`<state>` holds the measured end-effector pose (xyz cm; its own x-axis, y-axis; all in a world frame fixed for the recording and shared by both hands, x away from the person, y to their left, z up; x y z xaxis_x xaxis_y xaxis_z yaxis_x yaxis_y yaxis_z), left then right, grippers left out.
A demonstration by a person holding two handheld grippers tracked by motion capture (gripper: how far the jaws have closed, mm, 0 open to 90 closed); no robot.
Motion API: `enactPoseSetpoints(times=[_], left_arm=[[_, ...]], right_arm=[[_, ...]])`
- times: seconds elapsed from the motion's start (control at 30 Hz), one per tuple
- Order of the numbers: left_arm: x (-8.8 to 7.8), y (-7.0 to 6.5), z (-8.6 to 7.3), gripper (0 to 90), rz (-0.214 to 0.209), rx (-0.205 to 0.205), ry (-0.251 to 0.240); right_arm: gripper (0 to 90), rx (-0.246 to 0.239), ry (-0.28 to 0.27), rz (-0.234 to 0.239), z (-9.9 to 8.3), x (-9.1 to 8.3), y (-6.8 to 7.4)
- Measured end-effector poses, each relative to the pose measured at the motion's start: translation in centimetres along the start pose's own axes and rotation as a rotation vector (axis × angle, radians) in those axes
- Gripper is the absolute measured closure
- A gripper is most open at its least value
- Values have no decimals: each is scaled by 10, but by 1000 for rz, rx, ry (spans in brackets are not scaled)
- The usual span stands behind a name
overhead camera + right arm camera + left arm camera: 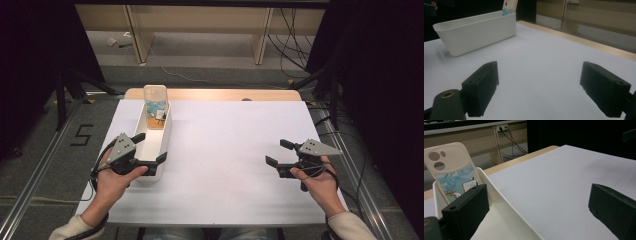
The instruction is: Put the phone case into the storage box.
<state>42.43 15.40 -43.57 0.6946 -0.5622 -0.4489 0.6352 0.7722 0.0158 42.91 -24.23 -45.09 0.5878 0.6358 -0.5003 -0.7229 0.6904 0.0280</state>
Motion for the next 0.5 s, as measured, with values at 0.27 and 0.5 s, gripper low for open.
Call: enactPoseSetpoints(times=[0.27, 0.5], left_arm=[[-1, 3, 1, 34, 7, -8, -6], [0, 4, -1, 40, 8, -10, -2]], right_arm=[[163, -7, 11, 11, -1, 5, 4], [163, -10, 12, 9, -1, 5, 3]])
Point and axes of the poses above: each handheld gripper's, and its own axes: x roughly forward along the jaws, z roughly out of its top, y roughly to its left, the point moved 8 cm from there along x, roughly forward along the jaws, and after that the axes turned 11 degrees about y, right-handed, at the moved point
